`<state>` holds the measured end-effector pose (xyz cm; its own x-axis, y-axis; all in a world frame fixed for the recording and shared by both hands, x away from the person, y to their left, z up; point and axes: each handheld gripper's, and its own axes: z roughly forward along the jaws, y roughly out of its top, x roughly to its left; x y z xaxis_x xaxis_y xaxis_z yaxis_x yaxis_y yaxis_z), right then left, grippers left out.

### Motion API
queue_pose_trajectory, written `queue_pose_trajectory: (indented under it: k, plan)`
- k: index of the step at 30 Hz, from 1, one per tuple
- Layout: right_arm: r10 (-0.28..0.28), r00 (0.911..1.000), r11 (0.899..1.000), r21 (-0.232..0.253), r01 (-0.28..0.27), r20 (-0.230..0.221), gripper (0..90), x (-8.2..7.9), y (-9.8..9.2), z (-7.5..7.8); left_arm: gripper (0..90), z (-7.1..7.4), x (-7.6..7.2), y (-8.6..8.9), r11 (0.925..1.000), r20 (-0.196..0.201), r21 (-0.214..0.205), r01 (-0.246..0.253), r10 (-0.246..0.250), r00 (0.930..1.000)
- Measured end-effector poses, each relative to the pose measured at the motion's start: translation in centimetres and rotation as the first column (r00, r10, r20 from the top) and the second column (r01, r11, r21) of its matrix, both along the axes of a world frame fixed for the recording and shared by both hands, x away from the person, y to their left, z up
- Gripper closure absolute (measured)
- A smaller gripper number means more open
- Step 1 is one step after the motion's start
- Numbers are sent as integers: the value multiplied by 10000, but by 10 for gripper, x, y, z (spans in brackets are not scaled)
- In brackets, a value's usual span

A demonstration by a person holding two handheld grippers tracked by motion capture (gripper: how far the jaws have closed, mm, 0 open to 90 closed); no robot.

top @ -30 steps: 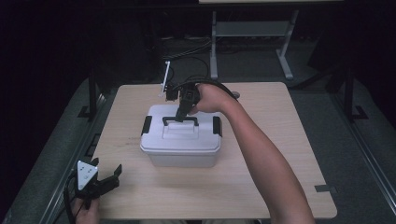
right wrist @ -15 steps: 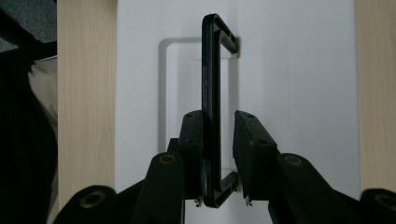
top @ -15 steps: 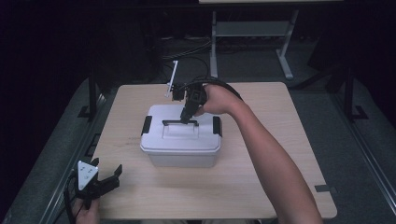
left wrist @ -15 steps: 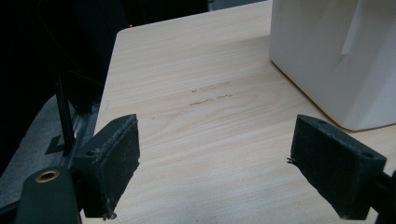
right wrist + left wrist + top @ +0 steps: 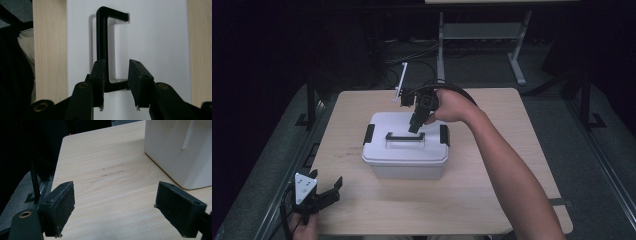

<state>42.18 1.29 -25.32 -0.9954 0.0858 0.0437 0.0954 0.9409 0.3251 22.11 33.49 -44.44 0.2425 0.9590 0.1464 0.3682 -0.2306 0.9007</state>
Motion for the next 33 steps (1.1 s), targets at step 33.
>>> queue_pose_trajectory:
  k: [33]
  plan:
    - [-1203, 9927, 9927, 36, 1203, -21, 486, -1, -54, -3, 150, -1, 0, -1, 10000, 25, 14, 37, -37, 10000]
